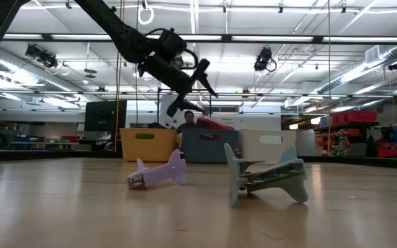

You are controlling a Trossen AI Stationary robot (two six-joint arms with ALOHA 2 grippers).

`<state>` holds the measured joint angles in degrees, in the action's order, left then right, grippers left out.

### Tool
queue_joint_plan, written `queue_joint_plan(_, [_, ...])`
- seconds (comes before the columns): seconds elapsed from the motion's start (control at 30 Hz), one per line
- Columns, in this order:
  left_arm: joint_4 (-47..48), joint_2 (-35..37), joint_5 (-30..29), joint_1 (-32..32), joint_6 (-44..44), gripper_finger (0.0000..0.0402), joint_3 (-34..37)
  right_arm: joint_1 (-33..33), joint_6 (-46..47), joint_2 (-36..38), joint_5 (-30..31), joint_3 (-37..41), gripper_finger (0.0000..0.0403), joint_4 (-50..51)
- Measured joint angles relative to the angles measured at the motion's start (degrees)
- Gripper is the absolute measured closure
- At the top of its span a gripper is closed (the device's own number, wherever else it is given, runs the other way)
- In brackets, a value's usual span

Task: Pick and place Stapler, Stapler remover, tape
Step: Put the purple staple remover into the white bin

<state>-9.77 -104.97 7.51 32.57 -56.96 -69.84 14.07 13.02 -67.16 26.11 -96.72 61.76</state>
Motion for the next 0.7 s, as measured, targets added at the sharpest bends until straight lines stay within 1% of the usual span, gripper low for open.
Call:
queue_joint_plan(0.17, [-0.9, 2.6, -2.4, -0.4, 4.8, 0.0142, 0.0, 0.0, -0.2, 0.0, 0.0, 0.0, 0.0321, 0.0])
queue_joint_plan(0.33, [-2.4, 2.8, -3.4, -0.4, 3.7, 0.0142, 0.0, 0.0, -0.4, 0.0, 0.0, 0.0, 0.0321, 0.0])
queue_joint_plan(0.47, [-2.1, 2.7, -4.6, -0.9, 4.2, 0.0142, 0.0, 0.0, -0.4, 0.0, 0.0, 0.0, 0.0321, 0.0])
queue_joint_plan(0.7, [-1.1, 2.7, -4.8, -1.0, 4.3, 0.0142, 0.0, 0.0, -0.4, 0.0, 0.0, 0.0, 0.0321, 0.0])
